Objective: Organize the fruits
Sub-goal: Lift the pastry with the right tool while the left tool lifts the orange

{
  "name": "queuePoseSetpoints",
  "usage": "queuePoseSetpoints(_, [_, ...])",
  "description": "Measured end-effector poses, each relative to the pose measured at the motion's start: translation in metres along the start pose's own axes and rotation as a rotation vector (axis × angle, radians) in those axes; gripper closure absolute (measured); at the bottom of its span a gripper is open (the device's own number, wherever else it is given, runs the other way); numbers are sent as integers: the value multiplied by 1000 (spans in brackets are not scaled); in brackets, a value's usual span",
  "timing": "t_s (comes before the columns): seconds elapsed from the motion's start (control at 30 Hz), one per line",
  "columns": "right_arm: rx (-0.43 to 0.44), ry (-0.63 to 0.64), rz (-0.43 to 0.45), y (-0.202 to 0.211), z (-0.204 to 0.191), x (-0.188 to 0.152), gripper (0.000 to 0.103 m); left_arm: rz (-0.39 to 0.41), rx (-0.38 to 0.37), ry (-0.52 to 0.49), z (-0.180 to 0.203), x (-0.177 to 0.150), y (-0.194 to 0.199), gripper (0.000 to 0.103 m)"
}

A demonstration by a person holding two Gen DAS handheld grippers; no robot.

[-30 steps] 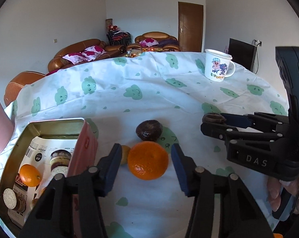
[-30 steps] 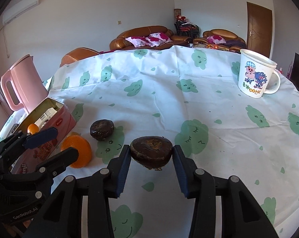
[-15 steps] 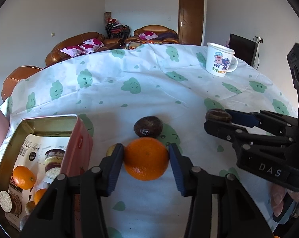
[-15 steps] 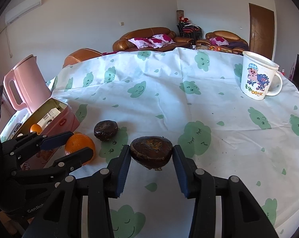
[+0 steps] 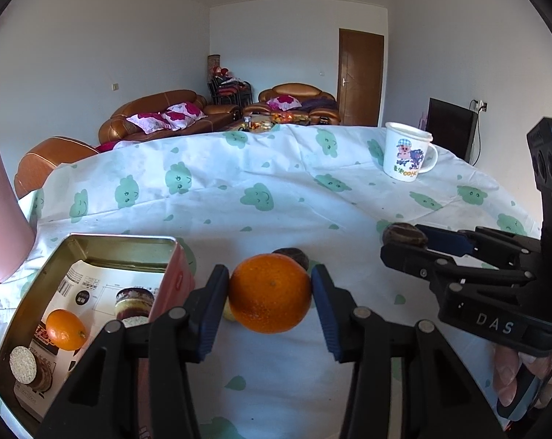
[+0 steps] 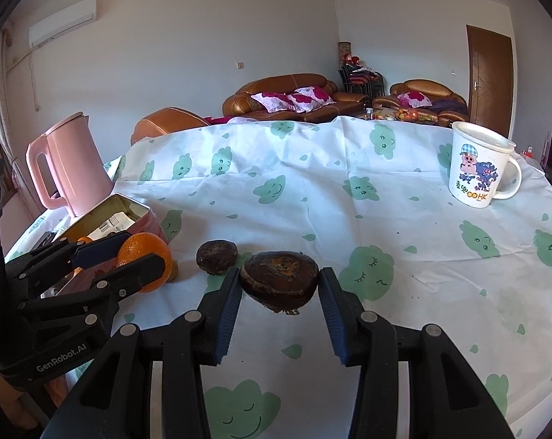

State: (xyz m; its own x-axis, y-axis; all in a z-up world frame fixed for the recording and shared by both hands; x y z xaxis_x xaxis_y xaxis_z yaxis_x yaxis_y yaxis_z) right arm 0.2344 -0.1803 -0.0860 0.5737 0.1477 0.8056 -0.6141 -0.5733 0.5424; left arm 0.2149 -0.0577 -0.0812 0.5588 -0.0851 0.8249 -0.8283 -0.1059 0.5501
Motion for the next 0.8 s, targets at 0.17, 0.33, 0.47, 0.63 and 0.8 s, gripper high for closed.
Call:
queuePoseSetpoints(0.17, [7, 20, 28, 5, -5, 2, 58, 37, 13, 15, -4, 2, 7, 55])
queuePoseSetpoints(0.33, [15, 29, 50, 9, -7, 4, 58, 62, 16, 23, -6, 4, 12, 54])
queuePoseSetpoints(0.47, [21, 32, 67, 12, -7, 5, 58, 81, 22, 25, -7, 5, 15, 54])
queuePoseSetpoints(0.63, [23, 43, 93, 18, -9, 6, 58, 115, 30, 31, -8, 6, 23, 55])
queuePoseSetpoints(0.8, [19, 57, 114, 22, -12, 7, 58, 136, 37, 37, -10, 7, 26, 54])
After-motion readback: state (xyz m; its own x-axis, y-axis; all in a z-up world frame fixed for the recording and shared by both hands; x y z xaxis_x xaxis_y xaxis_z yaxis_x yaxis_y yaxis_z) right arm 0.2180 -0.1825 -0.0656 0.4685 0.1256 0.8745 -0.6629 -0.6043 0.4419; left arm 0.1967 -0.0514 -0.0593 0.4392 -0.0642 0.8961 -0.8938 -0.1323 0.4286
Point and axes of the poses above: each gripper's, at about its wrist camera, not at the fingertips, and y roughly against the way its jaws point, z to its right, x to its top, the point moved 8 cm from there along -y, roughly the way its jaws point, and after that the axes turned 14 degrees about x, right-handed, at the moved point
